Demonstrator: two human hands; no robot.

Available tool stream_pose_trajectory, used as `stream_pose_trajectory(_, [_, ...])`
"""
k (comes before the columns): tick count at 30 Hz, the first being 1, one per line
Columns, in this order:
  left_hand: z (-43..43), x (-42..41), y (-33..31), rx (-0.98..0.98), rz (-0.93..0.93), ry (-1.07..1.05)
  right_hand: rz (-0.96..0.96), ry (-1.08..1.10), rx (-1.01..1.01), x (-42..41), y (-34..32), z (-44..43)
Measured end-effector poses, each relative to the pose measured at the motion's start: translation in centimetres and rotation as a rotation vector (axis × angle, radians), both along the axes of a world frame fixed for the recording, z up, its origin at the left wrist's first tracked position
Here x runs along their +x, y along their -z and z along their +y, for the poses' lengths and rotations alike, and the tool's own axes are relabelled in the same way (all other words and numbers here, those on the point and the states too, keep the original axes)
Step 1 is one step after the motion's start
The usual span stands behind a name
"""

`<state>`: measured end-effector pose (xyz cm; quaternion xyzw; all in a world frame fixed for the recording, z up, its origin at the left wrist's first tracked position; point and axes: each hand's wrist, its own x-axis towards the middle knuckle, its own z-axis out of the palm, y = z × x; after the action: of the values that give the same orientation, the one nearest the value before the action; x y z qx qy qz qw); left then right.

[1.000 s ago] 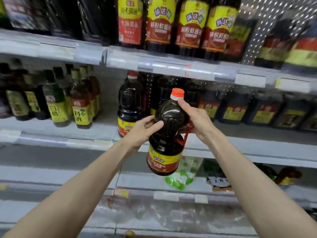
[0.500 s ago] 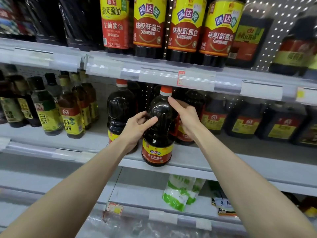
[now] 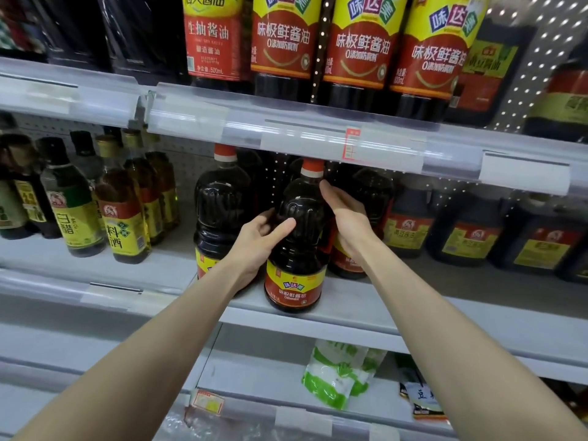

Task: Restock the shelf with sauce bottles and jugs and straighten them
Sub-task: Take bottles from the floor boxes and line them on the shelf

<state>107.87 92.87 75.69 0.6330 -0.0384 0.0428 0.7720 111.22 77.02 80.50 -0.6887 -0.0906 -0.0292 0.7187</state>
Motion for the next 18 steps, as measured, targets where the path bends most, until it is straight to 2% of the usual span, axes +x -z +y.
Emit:
stream_pose_trajectory(8, [-0.4,-1.7,3.3,0.118,-0.037,-0.076,-0.056,-0.012,0.017,-0.9,2.9,-0.4])
stream_pose_trajectory(18, [-0.3,-2.9,8.3,0.155,-0.092,0.038,0.007,0.021,-0.022,-4.3,11.3,-0.3])
